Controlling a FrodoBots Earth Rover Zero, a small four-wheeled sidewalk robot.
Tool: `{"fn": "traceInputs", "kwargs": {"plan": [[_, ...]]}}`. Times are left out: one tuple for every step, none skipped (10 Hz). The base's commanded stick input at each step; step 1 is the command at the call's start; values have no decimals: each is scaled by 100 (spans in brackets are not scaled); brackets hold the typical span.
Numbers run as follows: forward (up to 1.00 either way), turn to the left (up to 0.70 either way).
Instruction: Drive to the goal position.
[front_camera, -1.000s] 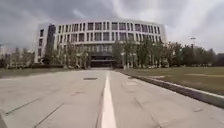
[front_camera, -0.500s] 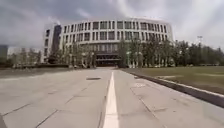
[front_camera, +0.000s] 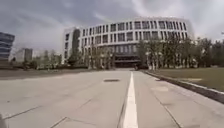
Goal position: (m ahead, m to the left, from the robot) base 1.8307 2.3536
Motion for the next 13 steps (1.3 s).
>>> {"fn": "traceInputs", "kwargs": {"plan": [[70,35],[70,35],[70,35],[70,35],[70,35],[70,35],[70,35],[70,35],[70,35],[70,35],[70,35],[70,35],[70,35]]}}
